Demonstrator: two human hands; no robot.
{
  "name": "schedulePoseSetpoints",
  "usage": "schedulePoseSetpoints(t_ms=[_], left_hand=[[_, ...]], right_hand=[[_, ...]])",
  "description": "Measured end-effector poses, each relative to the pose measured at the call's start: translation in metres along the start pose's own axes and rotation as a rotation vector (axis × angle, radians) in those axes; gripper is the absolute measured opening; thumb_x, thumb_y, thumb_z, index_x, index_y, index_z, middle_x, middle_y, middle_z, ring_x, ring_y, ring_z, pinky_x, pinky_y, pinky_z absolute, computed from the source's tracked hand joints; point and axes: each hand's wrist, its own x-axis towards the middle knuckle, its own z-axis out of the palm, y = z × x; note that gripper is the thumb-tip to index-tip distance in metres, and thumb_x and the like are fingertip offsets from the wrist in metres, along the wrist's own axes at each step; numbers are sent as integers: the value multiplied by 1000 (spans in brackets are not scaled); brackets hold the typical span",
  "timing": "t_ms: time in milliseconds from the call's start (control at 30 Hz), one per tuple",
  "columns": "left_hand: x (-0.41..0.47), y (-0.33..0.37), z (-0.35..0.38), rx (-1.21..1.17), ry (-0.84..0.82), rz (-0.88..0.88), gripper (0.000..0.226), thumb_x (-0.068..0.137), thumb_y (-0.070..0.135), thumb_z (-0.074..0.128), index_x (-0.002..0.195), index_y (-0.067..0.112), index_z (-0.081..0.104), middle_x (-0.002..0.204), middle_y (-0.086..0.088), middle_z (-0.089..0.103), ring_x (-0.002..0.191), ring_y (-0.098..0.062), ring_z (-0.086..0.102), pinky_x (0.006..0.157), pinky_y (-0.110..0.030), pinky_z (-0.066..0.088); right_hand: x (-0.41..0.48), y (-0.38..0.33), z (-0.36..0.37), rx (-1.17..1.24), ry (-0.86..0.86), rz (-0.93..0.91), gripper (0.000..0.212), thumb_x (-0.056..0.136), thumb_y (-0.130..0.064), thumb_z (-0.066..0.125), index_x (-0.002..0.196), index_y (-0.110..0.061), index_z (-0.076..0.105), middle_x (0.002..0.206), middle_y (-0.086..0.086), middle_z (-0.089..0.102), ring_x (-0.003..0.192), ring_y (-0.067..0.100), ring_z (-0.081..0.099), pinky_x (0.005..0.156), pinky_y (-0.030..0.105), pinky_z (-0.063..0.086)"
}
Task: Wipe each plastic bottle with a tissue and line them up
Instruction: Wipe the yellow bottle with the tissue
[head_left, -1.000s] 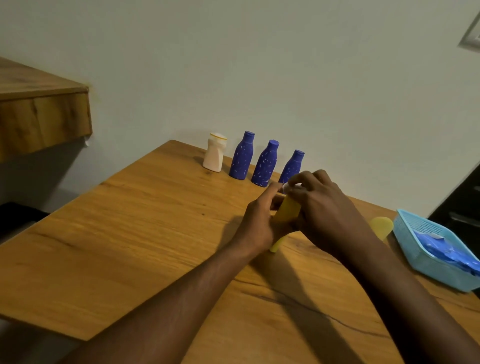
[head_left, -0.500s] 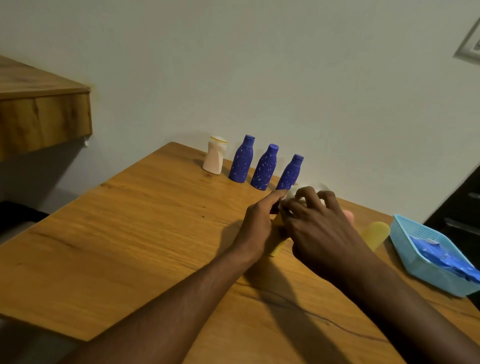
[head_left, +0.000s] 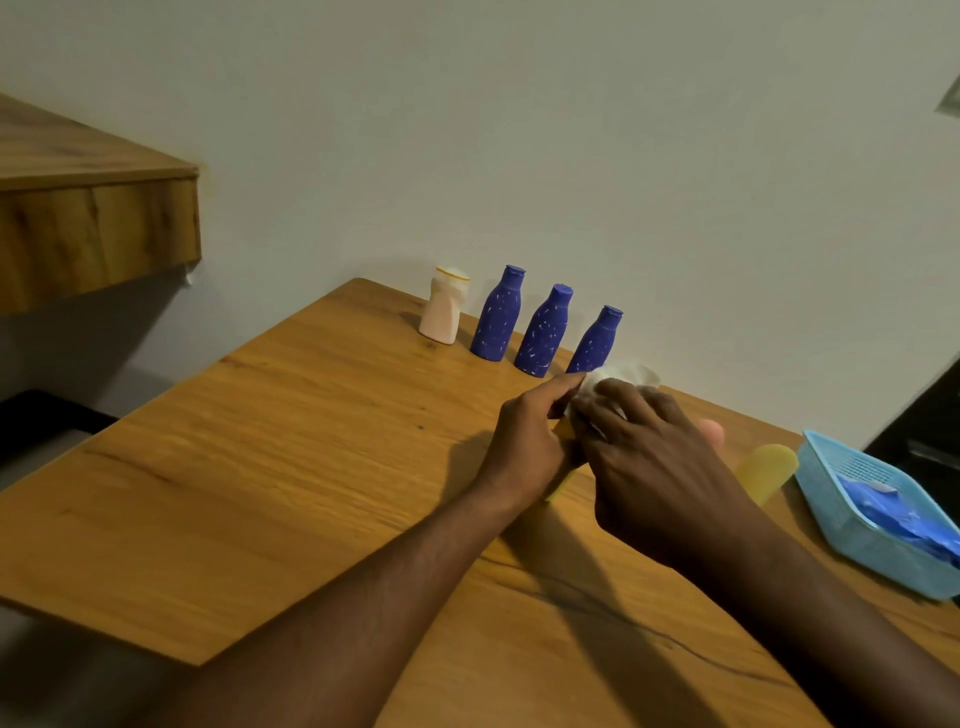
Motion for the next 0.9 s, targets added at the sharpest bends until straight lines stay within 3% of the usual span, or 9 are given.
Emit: schedulePoseSetpoints(t_ms=[67,167,300,367,533,633,700,900], left_hand=[[1,-1,2,4,1,-17,63,90,2,72,148,15,52,142,-5,62,126,-14,60,93,-14,50],[0,0,3,4,-26,-25,64,89,5,74,148,17,52,142,-3,62,121,-6,56,86,-6,48],[-2,3,1,-28,-37,-23,63,87,11,78,145,19,54,136,-1,65,116,-3,55,97,-24,54],[-1,2,0,-43,-25,-39,65,86,12,80,145,19,54,136,-1,65,116,-4,55,96,-24,54],[4,-2,-2,-25,-16,-61,67,83,18,84,143,19,56,134,1,66,122,-11,61,96,-29,57],[4,-2,-2,-24,-16,-52,68,84,12,82,145,19,54,138,0,65,117,-6,58,86,-13,51],[5,-4,-2,-27,-3,-49,69,84,13,83,146,19,54,139,-2,64,121,-10,60,84,-10,49],[6,-5,-2,-34,-15,-61,73,83,14,84,148,21,51,141,0,63,126,-12,58,96,-24,55]], right_hand=[[-9,0,4,12,63,-19,45,65,-27,81,106,-9,76,123,14,69,120,35,60,95,52,51],[-10,4,9,-8,82,-34,53,66,-28,81,114,-7,73,128,16,66,125,35,58,100,54,48],[7,17,8,-14,53,-74,61,84,-28,66,142,-13,53,151,13,47,146,32,33,117,53,27],[13,22,8,22,62,-100,60,89,-25,61,147,-14,47,157,10,39,151,30,24,120,50,19],[10,22,17,89,106,-60,63,79,-18,73,138,-9,57,148,15,51,143,34,40,113,49,33],[0,15,22,119,164,-39,66,68,-16,82,130,-5,63,143,19,54,139,39,44,108,52,36],[-8,13,23,104,216,-45,64,63,-15,85,124,-4,67,137,19,60,134,39,49,105,53,38],[-7,21,21,55,293,-90,58,67,-18,83,123,-7,69,134,16,63,131,36,54,103,55,43]])
